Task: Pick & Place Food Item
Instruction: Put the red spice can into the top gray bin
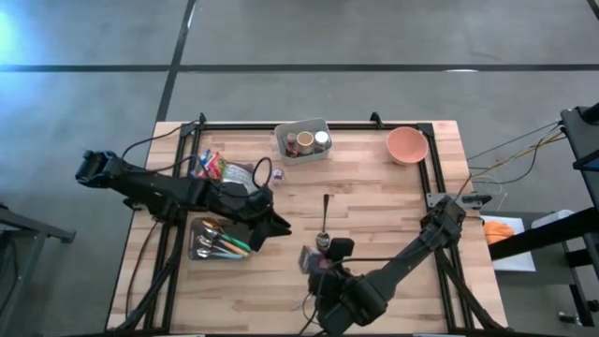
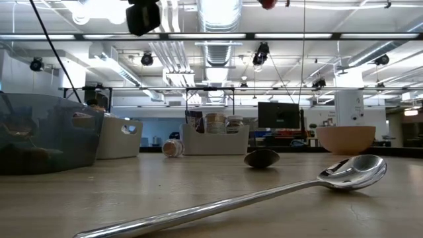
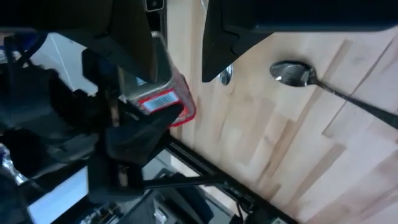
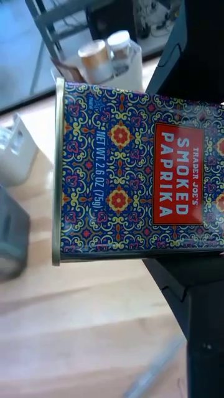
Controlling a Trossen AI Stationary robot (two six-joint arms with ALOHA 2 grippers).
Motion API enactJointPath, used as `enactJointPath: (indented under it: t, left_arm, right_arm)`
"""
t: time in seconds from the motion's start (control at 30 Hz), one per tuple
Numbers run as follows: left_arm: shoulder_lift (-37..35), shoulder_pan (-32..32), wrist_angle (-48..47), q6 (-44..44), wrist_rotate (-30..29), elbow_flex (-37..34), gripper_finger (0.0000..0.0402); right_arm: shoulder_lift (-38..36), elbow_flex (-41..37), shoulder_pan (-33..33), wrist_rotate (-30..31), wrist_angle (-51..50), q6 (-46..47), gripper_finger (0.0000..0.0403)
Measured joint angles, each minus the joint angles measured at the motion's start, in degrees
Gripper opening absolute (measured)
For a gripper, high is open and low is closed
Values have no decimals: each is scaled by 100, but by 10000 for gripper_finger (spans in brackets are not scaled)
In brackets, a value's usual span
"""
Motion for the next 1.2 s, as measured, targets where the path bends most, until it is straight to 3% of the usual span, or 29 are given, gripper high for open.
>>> enactJointPath:
  t: [0.23, 0.43, 0.6, 1.2]
  left_arm:
    - [205, 0, 447, -43, 2, 2, 196]
    - [301, 0, 523, -155, 22, 0, 269]
    - [290, -16, 641, -347, -32, 0, 307]
    - [360, -28, 717, -421, -473, 0, 321]
  right_arm:
    - [0, 239, -75, 328, -144, -78, 281]
    - [-2, 289, -200, 354, -240, -143, 281]
    - [-2, 287, -326, 372, -435, 27, 281]
    - [-81, 287, -810, 764, -362, -104, 281]
